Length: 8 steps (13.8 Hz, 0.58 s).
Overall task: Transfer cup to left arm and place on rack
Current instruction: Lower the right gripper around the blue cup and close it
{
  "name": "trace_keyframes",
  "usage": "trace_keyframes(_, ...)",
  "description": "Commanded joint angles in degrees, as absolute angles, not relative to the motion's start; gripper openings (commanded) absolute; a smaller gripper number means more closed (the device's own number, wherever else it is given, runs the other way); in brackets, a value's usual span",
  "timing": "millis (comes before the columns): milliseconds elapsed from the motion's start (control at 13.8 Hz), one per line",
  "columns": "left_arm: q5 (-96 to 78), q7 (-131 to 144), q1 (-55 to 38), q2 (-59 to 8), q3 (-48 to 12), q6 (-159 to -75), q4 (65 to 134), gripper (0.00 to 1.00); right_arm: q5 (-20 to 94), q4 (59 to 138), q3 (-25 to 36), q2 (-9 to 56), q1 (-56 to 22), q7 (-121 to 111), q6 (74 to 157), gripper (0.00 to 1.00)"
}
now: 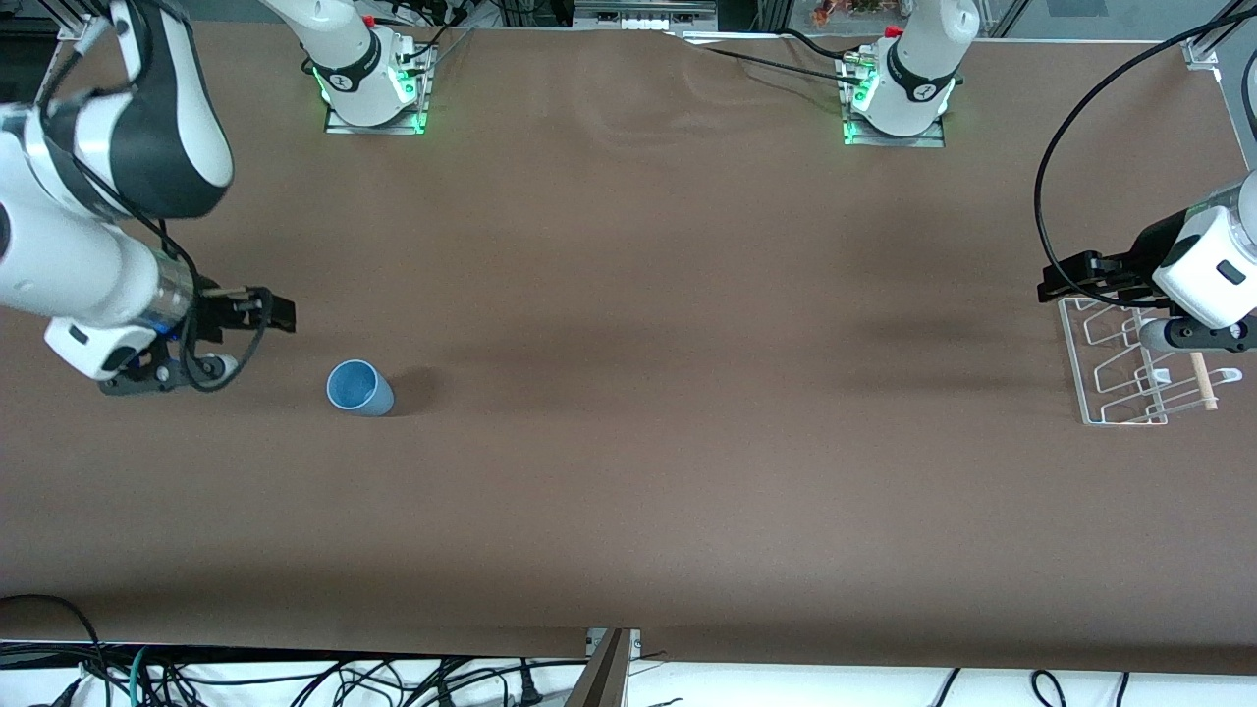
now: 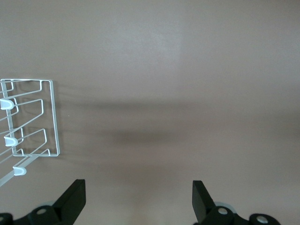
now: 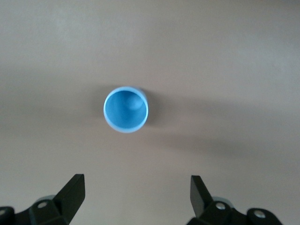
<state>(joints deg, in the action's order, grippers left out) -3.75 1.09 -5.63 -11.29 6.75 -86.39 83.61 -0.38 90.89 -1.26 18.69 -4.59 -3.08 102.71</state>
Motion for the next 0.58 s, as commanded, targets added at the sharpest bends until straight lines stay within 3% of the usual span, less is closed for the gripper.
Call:
trace_keyframes(0, -4.5, 1.5, -5.4, -12.1, 6.8, -85.5, 81.7, 1.0, -0.2, 89.7, -1.3, 24.7, -4.0, -5.4, 107.3, 0.99)
trace_keyframes(508, -4.6, 1.5, -5.5, -12.1, 6.7, -85.5, 81.7, 1.0, -0.2, 90.1, -1.2, 31.7, -4.0, -10.9, 110.6, 0.99)
